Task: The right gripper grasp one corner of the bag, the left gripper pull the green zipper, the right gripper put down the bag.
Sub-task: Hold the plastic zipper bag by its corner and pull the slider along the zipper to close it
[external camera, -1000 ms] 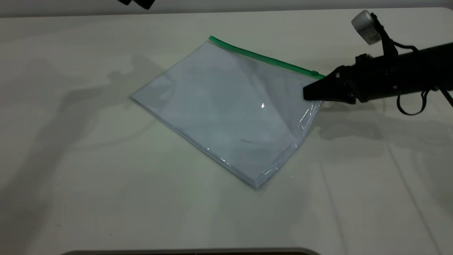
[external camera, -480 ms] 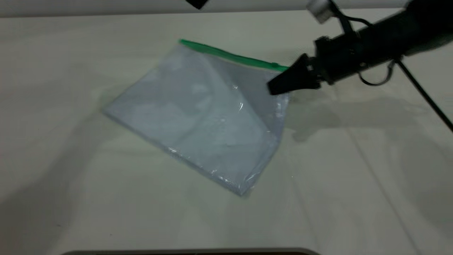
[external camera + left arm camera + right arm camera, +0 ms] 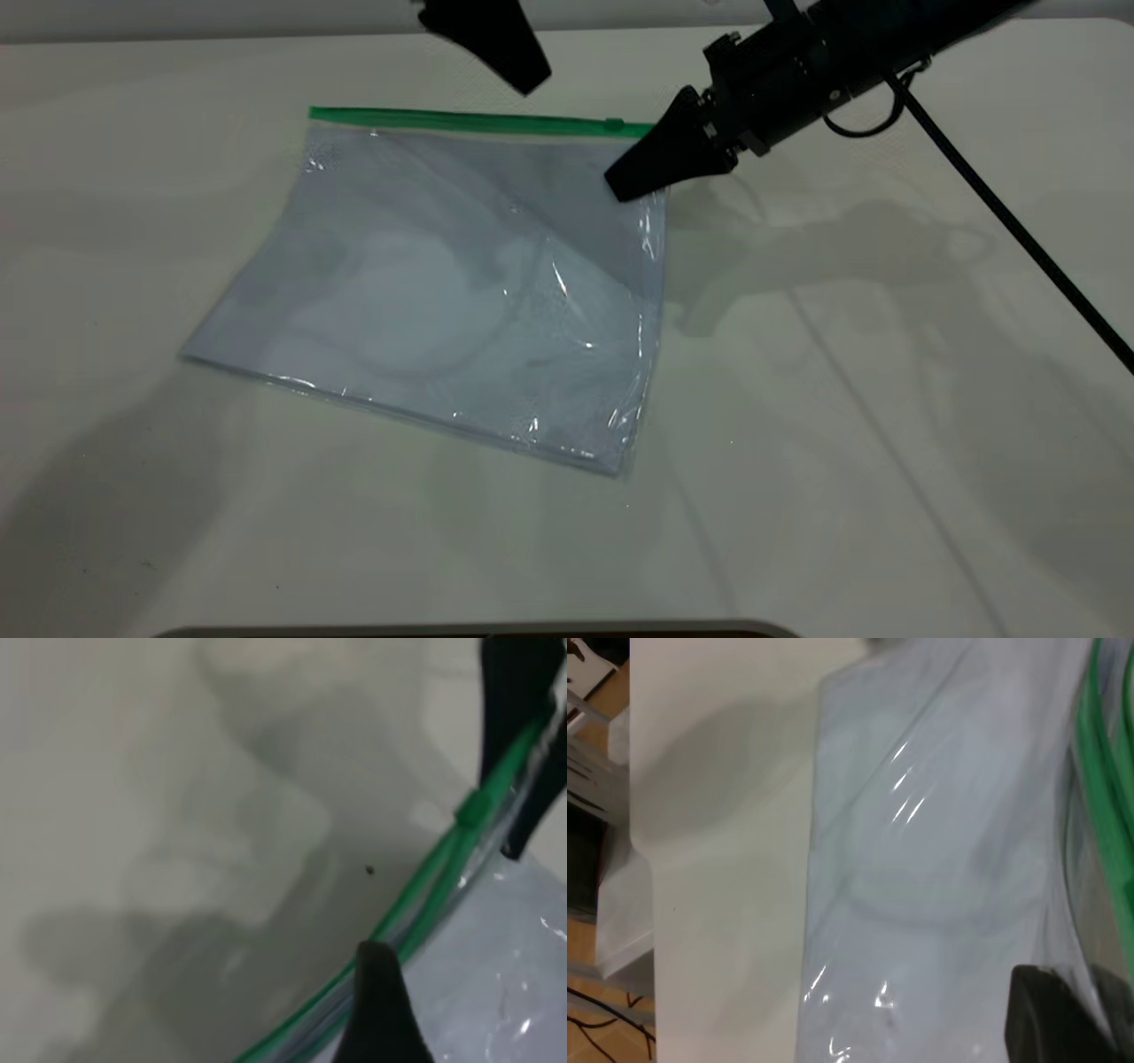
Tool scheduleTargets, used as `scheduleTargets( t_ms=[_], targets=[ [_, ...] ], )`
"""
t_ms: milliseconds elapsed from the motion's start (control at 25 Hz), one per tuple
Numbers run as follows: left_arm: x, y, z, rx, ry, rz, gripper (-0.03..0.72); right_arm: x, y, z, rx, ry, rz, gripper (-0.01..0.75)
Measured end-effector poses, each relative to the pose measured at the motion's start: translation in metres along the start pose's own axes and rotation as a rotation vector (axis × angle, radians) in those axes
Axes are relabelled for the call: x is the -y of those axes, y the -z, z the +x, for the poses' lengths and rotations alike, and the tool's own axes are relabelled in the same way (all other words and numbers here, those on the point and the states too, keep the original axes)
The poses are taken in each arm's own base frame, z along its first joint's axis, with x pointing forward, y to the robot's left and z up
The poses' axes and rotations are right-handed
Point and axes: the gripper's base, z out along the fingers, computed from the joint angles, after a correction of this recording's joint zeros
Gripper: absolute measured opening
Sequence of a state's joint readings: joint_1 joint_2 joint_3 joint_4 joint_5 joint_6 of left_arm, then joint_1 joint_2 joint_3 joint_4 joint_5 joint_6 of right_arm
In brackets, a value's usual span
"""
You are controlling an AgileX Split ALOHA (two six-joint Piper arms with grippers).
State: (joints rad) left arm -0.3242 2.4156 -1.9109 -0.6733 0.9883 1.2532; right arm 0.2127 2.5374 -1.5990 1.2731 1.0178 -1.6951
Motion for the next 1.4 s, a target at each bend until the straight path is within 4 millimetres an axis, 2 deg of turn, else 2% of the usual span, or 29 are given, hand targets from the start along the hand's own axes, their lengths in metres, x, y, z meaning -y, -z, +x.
scheduleTargets(
  t_ms=[160,560,920,1080,1400],
  targets=[
    [-0.001,-0.009,0.004,-0.012,-0.046,0.016,0.589,-0.002,-0.004,-0.003,-0.013,0.021,-0.007,0.033],
    [0.012,-0.032,-0.006,-0.032,-0.111,0.053,0.589,-0.015,-0.021,-0.01,-0.035,0.061,-0.036,0.033],
    [0.011,-0.034,-0.007,-0.03,-0.117,0.049,0.583,-0.017,-0.021,-0.013,-0.035,0.07,-0.038,0.033],
    [0.009,-0.04,-0.003,-0.037,-0.109,0.058,0.524,-0.018,-0.019,-0.016,-0.035,0.079,-0.037,0.033],
    [0.01,-0.043,-0.002,-0.039,-0.121,0.068,0.308,-0.018,-0.019,-0.016,-0.04,0.082,-0.029,0.033]
  ],
)
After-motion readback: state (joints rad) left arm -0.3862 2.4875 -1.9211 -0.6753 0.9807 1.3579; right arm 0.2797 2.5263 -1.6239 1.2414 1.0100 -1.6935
